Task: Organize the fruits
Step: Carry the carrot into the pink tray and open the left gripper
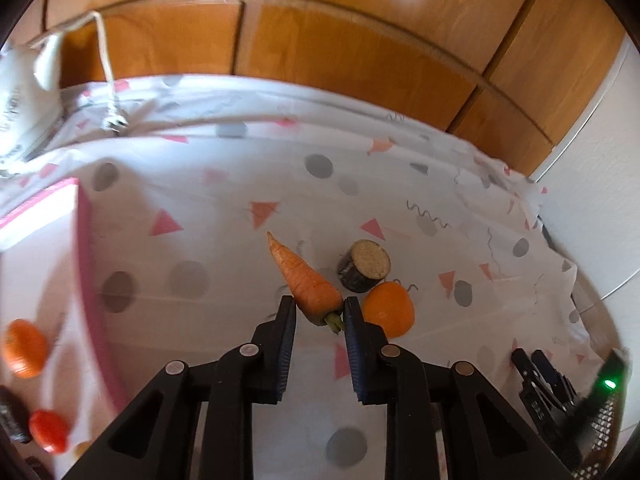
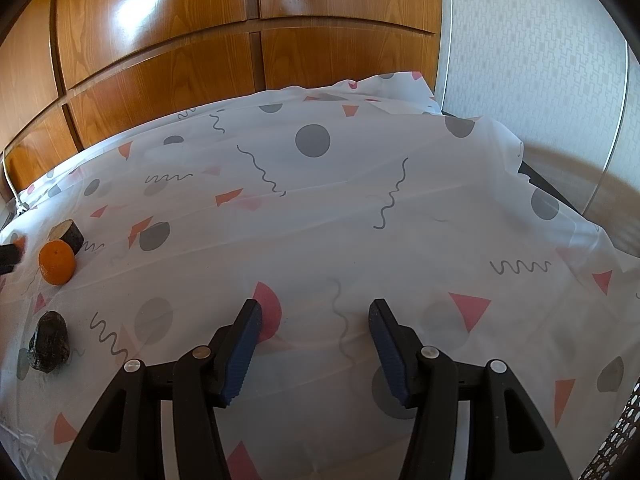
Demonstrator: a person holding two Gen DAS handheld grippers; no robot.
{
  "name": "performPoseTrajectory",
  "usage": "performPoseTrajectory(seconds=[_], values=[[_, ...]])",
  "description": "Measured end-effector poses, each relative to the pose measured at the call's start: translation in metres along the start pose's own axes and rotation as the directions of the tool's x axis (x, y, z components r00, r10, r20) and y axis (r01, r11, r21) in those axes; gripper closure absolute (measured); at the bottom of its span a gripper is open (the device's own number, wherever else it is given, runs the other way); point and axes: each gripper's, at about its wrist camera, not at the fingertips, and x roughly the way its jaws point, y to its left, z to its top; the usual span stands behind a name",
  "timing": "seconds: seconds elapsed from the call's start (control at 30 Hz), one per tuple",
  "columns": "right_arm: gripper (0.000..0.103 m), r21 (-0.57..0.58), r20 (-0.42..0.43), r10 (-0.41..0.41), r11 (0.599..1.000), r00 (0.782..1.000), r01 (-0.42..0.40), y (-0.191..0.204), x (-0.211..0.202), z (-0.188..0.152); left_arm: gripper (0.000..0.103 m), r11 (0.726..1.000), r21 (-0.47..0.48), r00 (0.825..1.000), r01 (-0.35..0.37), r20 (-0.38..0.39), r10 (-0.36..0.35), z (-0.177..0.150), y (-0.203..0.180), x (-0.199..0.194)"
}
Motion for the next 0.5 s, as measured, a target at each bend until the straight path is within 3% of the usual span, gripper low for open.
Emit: performPoseTrajectory(seconds=[0.3,0.5], values=[[0.046,-0.002,0.0,-0.003,1.0,1.0,0.003,0.0,0.0,0.0,0.079,0.994,-0.079,0.996,-0.071,0.057,0.075,-0.019,0.065,-0.063],[0.046,-0.011,0.0,-0.01,1.0,1.0,0.01,0.001,0.0,0.0,0.079,0.986,-0.124,0.992,-0.115,0.029,0.119,-0.041,0.099,-0.068]])
